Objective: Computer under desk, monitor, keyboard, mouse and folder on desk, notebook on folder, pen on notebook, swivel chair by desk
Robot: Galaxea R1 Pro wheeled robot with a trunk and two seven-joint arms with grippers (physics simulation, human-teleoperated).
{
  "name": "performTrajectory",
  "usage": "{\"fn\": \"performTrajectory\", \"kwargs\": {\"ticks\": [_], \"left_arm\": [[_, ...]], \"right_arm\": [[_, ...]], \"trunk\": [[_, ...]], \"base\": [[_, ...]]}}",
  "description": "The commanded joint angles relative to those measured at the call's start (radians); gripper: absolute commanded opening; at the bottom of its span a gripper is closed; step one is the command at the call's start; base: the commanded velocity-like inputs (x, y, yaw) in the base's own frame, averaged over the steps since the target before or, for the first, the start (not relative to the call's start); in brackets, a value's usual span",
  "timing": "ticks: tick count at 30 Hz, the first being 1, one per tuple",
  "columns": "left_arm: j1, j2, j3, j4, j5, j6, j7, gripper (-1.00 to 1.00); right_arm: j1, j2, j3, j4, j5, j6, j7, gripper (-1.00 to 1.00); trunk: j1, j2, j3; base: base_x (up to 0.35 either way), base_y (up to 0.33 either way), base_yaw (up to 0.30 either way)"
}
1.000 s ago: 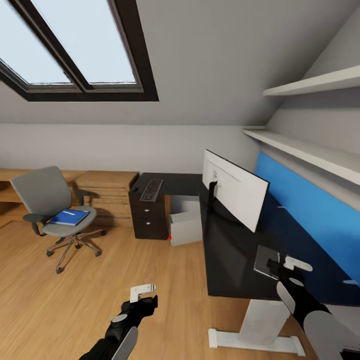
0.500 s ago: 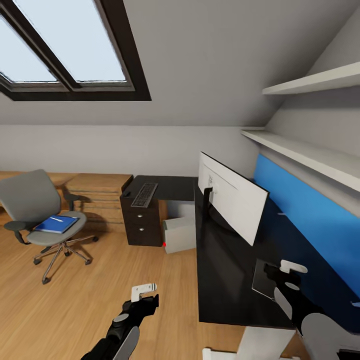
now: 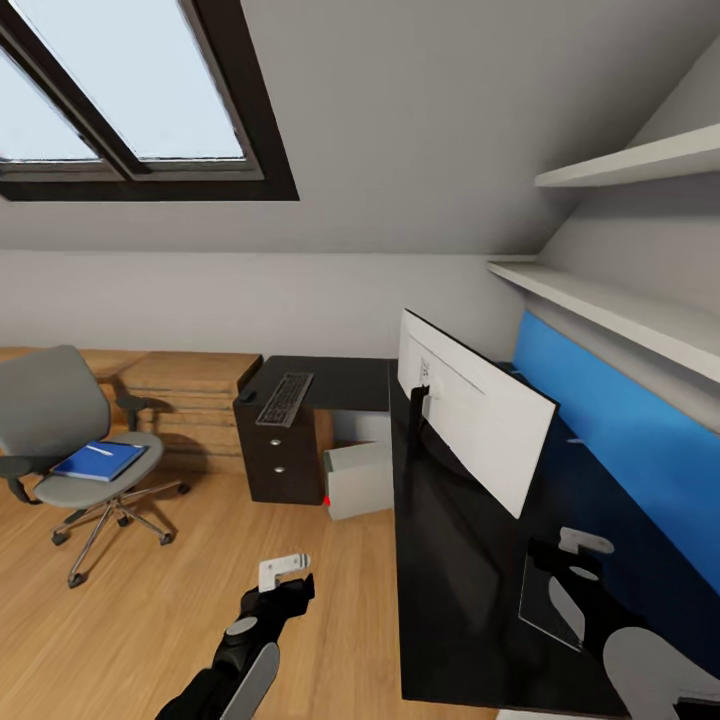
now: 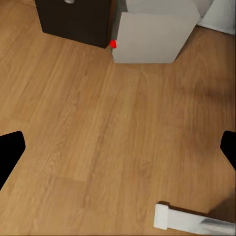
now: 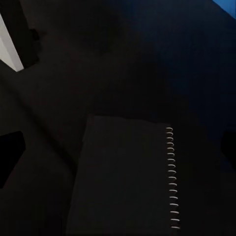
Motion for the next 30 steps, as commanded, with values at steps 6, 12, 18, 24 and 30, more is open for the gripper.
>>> {"fn": "performTrajectory", "kwargs": {"ticks": [6,12,18,24,30], "left_arm": [[-0.001,0.003,-0.002,-0.074,0.014,0.005,0.008,1.0],[-0.001,0.018,-0.002,-0.135,0.017,0.006,0.009,1.0],[-0.001,0.021,-0.003,-0.147,0.019,0.007,0.01,1.0],[-0.001,0.022,-0.003,-0.15,0.02,0.007,0.011,1.0],[-0.001,0.022,-0.003,-0.151,0.02,0.007,0.011,1.0]], "right_arm": [[-0.001,-0.001,0.0,0.0,-0.011,0.059,-0.001,1.0],[-0.003,-0.004,-0.002,0.0,-0.012,0.107,-0.003,1.0],[-0.003,-0.006,-0.004,0.001,-0.013,0.136,-0.008,1.0],[-0.003,-0.008,-0.006,0.002,-0.013,0.16,-0.01,1.0],[-0.004,-0.014,-0.006,0.002,-0.013,0.164,-0.011,1.0]], "trunk": [[0.008,-0.016,-0.009],[0.031,-0.058,-0.027],[0.054,-0.1,-0.046],[0.077,-0.142,-0.065],[0.1,-0.184,-0.084]], "base": [[0.017,0.0,0.0],[0.003,0.0,0.0],[0.0,0.0,0.0],[0.0,0.0,0.0],[0.0,0.0,0.0]]}}
